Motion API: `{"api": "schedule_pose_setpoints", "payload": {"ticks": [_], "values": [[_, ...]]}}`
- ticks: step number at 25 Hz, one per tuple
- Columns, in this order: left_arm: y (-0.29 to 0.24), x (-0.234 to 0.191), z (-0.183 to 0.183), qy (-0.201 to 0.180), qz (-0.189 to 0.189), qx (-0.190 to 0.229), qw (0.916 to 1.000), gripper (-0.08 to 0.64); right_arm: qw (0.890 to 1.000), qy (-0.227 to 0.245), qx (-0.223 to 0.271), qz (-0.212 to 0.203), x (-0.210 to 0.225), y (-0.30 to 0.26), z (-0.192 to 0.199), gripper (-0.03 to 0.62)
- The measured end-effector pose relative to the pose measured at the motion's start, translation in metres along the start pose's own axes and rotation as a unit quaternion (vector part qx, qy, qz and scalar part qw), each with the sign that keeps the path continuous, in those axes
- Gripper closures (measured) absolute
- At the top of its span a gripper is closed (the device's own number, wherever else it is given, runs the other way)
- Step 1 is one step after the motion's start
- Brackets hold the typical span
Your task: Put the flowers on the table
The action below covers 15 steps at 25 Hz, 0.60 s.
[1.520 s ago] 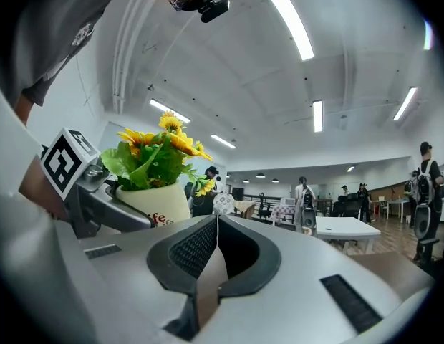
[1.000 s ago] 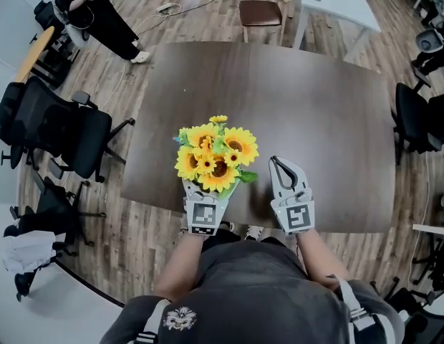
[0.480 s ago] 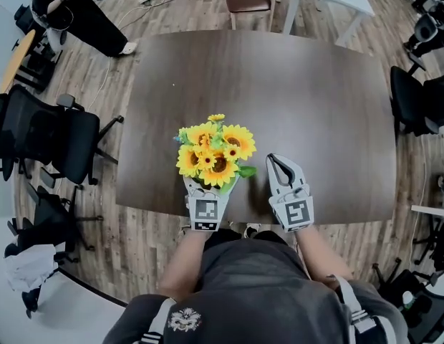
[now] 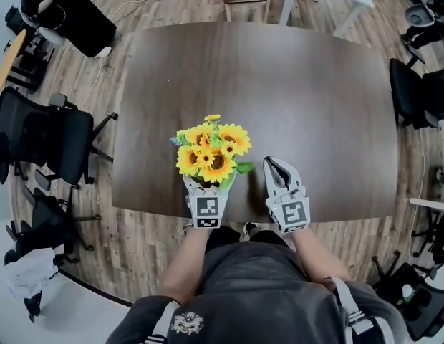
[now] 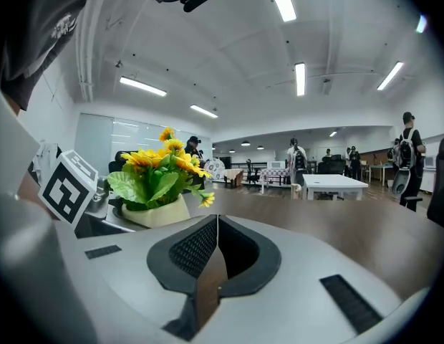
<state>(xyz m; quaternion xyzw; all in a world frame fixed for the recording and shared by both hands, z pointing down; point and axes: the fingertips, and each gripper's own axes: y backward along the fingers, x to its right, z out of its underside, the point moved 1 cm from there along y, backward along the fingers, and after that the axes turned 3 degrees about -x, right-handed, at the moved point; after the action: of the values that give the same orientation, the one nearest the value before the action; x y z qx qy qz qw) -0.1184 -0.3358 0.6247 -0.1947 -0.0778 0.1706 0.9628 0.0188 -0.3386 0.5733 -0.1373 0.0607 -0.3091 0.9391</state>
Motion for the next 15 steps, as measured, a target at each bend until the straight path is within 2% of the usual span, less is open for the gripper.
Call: {"api": "schedule_pose_setpoints", "payload": {"ticks": [4,10,15], "values": [[-0.002,-0.004,0.01,-0.004,-0.004,-0.014,0.9999,0.026,1.0,0.005,-0.013,-0.013,-0.006,-0.002,0.004,0.566],[-0.011,-0.005,0.028,-0.001,-0.007,-0.038,0.9992,0.026,1.0,0.007,-0.016,-0.013,-0.007,-0.006,0.008,0.566],[-0.013,-0.006,0.034,0.001,0.006,-0.047,0.9989,0.026,1.0,0.004,-0.02,-0.012,-0.013,-0.006,0.01,0.566]]}}
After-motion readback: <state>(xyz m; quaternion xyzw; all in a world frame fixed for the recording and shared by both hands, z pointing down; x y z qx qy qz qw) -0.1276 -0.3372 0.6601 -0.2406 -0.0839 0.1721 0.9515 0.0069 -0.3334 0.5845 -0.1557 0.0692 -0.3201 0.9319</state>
